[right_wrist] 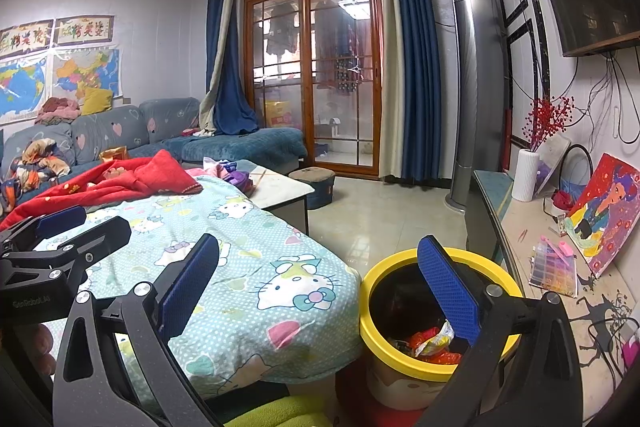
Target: Collect trash
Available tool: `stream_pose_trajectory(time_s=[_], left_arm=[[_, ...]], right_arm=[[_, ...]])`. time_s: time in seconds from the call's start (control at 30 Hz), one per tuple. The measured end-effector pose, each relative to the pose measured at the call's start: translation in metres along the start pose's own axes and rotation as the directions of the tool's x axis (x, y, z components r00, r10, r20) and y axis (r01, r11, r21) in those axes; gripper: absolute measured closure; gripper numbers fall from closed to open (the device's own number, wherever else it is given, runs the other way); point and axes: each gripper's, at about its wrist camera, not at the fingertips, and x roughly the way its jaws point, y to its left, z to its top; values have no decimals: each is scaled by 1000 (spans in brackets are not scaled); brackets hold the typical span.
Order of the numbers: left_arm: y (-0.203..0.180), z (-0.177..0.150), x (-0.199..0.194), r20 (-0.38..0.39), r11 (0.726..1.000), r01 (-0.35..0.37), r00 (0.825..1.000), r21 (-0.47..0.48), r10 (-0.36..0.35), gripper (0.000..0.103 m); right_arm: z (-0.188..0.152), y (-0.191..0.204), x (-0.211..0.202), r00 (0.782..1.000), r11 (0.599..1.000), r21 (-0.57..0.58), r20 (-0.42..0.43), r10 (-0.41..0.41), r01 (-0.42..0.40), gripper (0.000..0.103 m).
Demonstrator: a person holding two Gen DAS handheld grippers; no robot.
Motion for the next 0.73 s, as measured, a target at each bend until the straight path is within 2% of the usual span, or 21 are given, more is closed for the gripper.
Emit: stream_pose_trajectory(time_s=[0.27,0.33,0.43,0.47,0.53,0.57,0.6,0.63,0.67,0.7,0.73], left_arm=[[-1,1,3,-18,1000,-9,1000,-23,9,11],[5,2,1,-20,999,-14,1000,-47,13,11],[28,5,-4,-43,993,-20,999,-116,15,11],[41,6,-7,-61,988,-47,997,-146,38,11],[70,7,-16,-95,975,-105,992,-198,88,11],[89,6,-24,-112,964,-146,986,-221,124,11],[114,4,-35,-131,949,-203,976,-243,175,11],[141,1,-50,-147,924,-277,958,-262,245,11],[171,-3,-68,-172,886,-369,928,-282,331,11],[193,-7,-80,-194,850,-433,900,-300,390,11],[222,-13,-97,-230,797,-512,858,-321,459,11]], right_arm=[[4,-3,-1,1000,1000,8,19,-4,4,6],[10,-2,-1,1000,1000,7,22,17,-17,6],[29,14,6,992,992,9,-6,129,-129,6],[34,22,8,988,988,16,-7,156,-155,6],[51,58,22,950,951,23,-54,309,-308,6],[56,75,27,930,934,21,-82,358,-358,6],[62,107,36,889,897,22,-125,440,-441,6],[64,134,43,856,869,16,-165,490,-495,6],[65,163,50,821,840,3,-209,531,-543,6],[62,203,58,764,793,-7,-274,584,-609,6],[57,238,66,709,752,-5,-338,619,-659,6]])
